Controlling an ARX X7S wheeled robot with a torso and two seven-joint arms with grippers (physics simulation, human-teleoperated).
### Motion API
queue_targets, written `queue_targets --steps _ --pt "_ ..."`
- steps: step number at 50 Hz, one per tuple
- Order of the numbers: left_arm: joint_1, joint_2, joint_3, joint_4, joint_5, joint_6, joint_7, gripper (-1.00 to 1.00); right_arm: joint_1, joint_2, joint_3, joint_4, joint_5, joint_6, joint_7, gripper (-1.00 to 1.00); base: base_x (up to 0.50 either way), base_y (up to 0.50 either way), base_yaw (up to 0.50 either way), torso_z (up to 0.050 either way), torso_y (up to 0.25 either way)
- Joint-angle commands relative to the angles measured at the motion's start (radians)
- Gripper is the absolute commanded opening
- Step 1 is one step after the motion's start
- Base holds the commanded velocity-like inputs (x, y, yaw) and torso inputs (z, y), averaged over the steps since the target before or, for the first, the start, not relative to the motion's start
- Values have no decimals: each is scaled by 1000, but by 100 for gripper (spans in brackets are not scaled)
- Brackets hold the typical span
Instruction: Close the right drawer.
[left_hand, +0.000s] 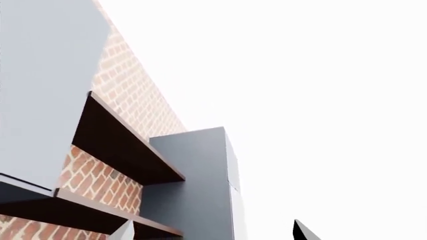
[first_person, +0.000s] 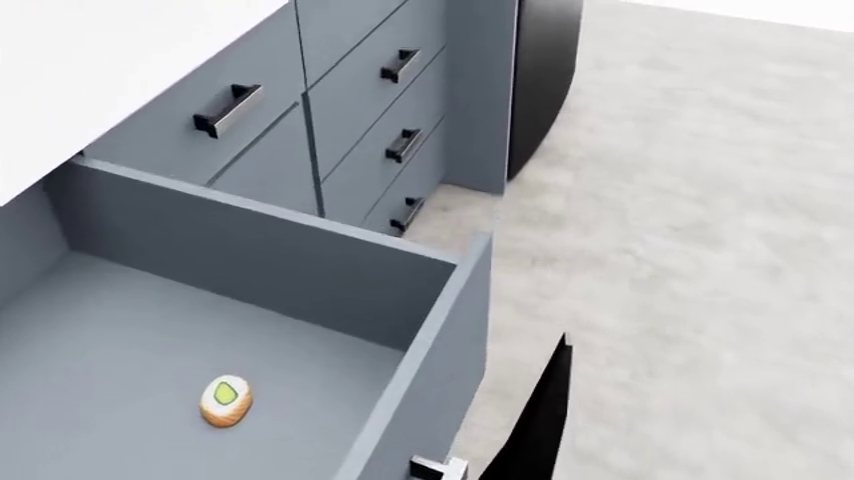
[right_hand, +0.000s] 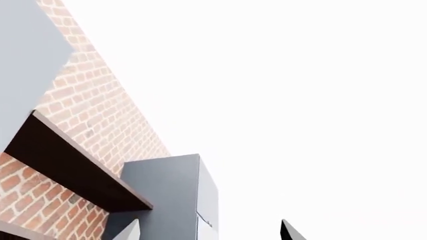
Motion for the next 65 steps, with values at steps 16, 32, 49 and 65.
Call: queue_targets --steps 16,32,49,65 --pt "134 246 -177 0 3 9 292 100 -2 11 3 15 -8 -19 21 100 22 -59 0 0 1" --pt "170 399 -260 0 -2 -1 465 100 2 25 -3 9 14 -37 22 100 414 -164 0 0 0" --pt "202 544 -329 0 -4 -7 622 100 -4 38 -6 28 22 -59 33 100 0 0 0 0 0" --pt "58 263 -219 -3 -130 -145 333 100 33 131 275 117 117 124 32 100 0 0 0 0 0"
